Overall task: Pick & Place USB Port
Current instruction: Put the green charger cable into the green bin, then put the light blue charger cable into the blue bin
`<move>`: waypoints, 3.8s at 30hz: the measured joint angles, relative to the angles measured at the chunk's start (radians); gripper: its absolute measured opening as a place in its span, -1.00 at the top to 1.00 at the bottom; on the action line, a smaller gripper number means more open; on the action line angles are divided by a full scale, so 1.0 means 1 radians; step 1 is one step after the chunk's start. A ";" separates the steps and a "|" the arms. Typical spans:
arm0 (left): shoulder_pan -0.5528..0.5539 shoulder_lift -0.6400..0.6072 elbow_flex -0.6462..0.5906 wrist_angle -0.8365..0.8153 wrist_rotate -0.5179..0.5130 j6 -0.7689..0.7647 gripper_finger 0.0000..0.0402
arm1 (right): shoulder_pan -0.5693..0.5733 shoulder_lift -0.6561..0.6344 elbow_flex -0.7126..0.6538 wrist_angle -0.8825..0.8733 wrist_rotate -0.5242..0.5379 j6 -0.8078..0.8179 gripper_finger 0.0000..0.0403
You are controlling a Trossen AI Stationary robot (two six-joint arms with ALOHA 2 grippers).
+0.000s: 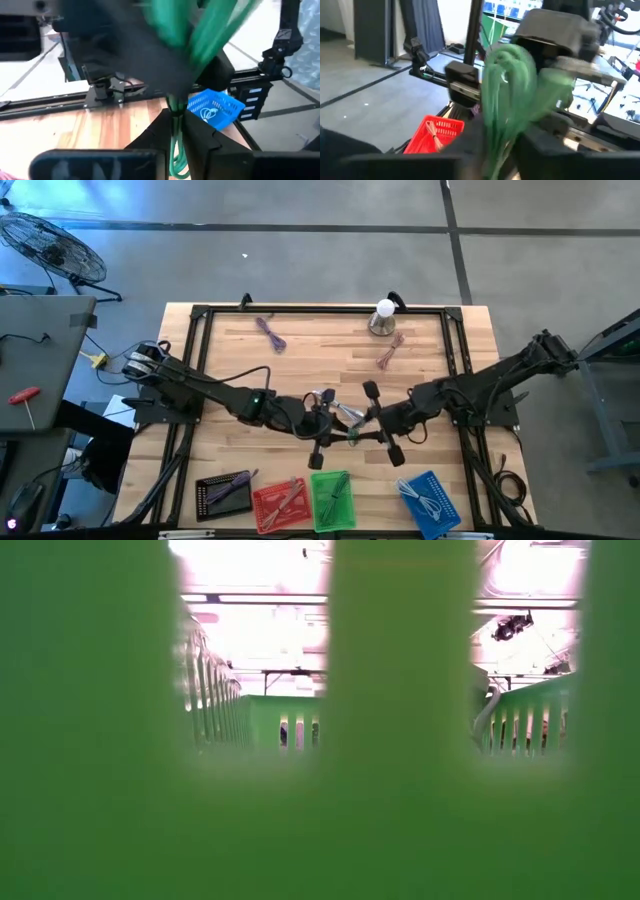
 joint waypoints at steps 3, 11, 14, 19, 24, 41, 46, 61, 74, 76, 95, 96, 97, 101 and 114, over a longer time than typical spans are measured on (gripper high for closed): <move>-0.001 -0.001 0.001 -0.029 -0.011 0.001 0.77 | 0.021 -0.002 0.000 -0.015 0.013 -0.038 0.90; -0.002 -0.015 0.000 -0.127 -0.003 -0.020 0.66 | 0.092 -0.027 0.000 -0.044 0.124 -0.016 0.95; -0.002 -0.049 0.000 -0.209 -0.010 -0.020 0.62 | 0.138 -0.045 0.000 -0.046 0.161 0.035 0.96; -0.011 -0.130 0.000 -0.408 -0.064 -0.049 0.60 | 0.225 -0.041 0.000 0.036 0.177 0.204 0.96; -0.071 -0.219 0.001 -0.647 -0.200 -0.172 0.60 | 0.301 0.011 0.000 0.137 0.314 0.325 0.96; -0.259 -0.318 0.000 -1.092 -0.522 -0.552 0.60 | 0.351 0.485 0.123 0.373 0.486 0.612 0.96; -0.257 -0.318 0.000 -1.092 -0.504 -0.546 0.60 | 0.368 0.593 0.286 0.129 0.585 0.724 0.96; -0.257 -0.318 0.001 -1.192 -0.500 -0.516 0.60 | 0.341 0.735 0.399 -0.169 0.668 1.147 0.84; -0.257 -0.318 0.000 -1.201 -0.501 -0.424 0.60 | 0.341 0.735 0.400 -0.087 0.611 1.103 0.43; -0.257 -0.318 0.000 -1.201 -0.501 -0.409 0.60 | 0.338 0.734 0.400 -0.064 0.594 1.068 0.43; -0.257 -0.317 0.000 -1.329 -0.551 -0.330 0.60 | -0.057 0.511 0.399 -0.786 0.094 0.768 0.63; -0.256 -0.317 0.000 -1.352 -0.558 -0.334 0.60 | -0.085 0.511 0.399 -0.824 0.068 0.750 0.63; -0.256 -0.317 0.000 -1.370 -0.562 -0.341 0.60 | -0.109 0.511 0.399 -0.866 0.050 0.729 0.63; -0.256 -0.317 0.000 -1.417 -0.568 -0.364 0.60 | -0.190 0.511 0.399 -1.022 0.042 0.632 0.63; -0.256 -0.317 0.000 -1.428 -0.610 -0.386 0.60 | -0.354 0.511 0.267 -0.908 -0.135 0.495 0.54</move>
